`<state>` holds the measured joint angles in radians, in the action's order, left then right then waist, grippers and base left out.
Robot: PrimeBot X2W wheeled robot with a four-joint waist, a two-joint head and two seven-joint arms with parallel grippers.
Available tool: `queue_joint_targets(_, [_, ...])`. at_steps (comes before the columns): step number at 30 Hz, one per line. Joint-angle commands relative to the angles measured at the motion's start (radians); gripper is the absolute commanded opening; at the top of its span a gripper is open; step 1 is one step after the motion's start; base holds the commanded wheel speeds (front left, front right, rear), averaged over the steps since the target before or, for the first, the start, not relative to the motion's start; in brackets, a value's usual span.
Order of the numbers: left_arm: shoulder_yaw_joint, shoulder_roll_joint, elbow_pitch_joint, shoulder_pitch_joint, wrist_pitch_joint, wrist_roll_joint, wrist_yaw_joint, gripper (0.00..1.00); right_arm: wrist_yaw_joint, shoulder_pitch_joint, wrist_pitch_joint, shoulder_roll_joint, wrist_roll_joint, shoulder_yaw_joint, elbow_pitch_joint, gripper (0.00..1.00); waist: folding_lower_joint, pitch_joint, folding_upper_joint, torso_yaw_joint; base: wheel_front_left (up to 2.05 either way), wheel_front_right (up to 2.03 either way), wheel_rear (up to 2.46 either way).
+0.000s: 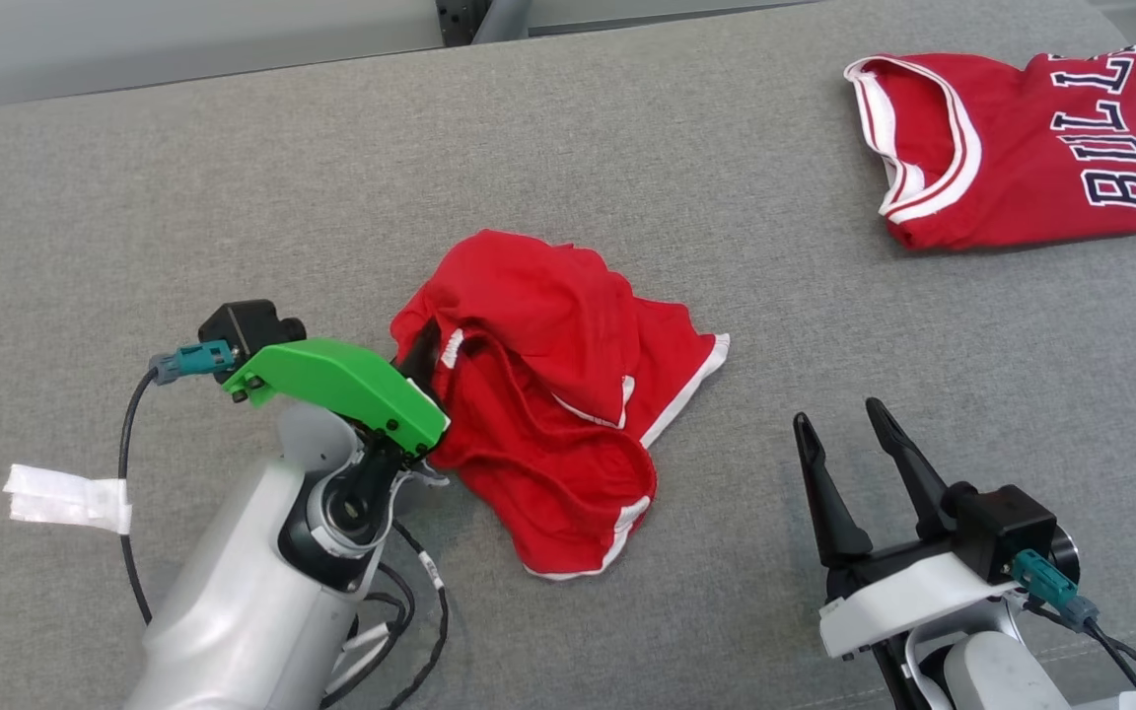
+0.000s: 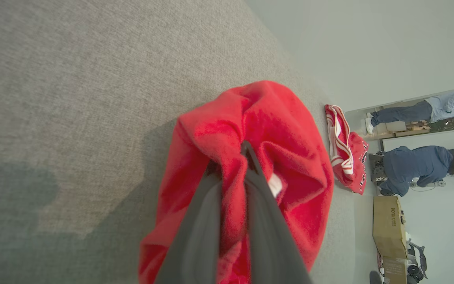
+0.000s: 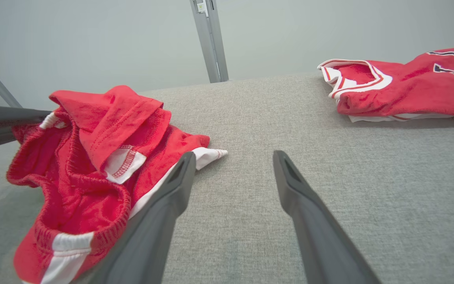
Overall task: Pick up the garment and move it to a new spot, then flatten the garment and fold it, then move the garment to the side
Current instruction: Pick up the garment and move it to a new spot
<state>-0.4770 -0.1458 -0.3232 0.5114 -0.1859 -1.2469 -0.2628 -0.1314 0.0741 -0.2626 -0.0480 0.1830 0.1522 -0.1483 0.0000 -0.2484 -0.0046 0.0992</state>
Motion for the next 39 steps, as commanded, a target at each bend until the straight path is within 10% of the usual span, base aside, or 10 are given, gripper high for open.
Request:
queue_joint_targets(1, [0.007, -0.005, -0.037, 0.025, 0.015, 0.011, 0.018, 0.00, 0.001, 0.009, -0.003, -0.004, 0.007, -0.003, -0.001, 1.00, 0.0000, -0.008, 0.0046, 0.016, 0.00, 0.00, 0.00])
queue_joint_targets(9, [0.032, -0.034, -0.287, 0.095, 0.101, 0.043, 0.107, 0.00, 0.001, -0.022, -0.003, -0.004, -0.005, -0.021, -0.009, 1.00, 0.0000, 0.001, 0.0046, 0.014, 0.00, 0.00, 0.00])
queue_joint_targets(12, [0.037, -0.037, -0.353, 0.111, 0.127, 0.048, 0.137, 0.44, 0.001, -0.025, -0.003, -0.004, -0.001, -0.019, -0.011, 1.00, 0.0000, 0.007, 0.0046, 0.009, 0.00, 0.00, 0.00])
queue_joint_targets(14, [0.026, -0.039, -0.387, 0.118, 0.137, 0.061, 0.157, 1.00, 0.001, -0.026, -0.003, -0.004, 0.002, -0.019, -0.013, 1.00, 0.0000, 0.012, 0.0046, 0.004, 0.00, 0.00, 0.00])
queue_joint_targets(21, [-0.061, -0.094, -0.396, 0.111, 0.282, 0.210, 0.225, 1.00, 0.001, -0.039, -0.003, -0.004, -0.013, -0.038, -0.004, 1.00, 0.0000, 0.046, 0.0046, -0.012, 0.00, 0.00, 0.00])
queue_joint_targets(29, [-0.115, -0.166, -0.218, -0.027, 0.446, 0.405, 0.198, 1.00, 0.001, -0.092, -0.003, -0.004, -0.056, -0.126, 0.038, 1.00, 0.0000, 0.096, 0.0046, -0.043, 0.00, 0.00, 0.00])
queue_joint_targets(39, [0.074, -0.109, 0.144, -0.409, 0.451, 0.644, 0.192, 1.00, 0.001, -0.141, -0.003, -0.004, -0.090, -0.228, 0.084, 1.00, 0.0000, 0.143, 0.0046, -0.059, 0.00, 0.00, 0.00])
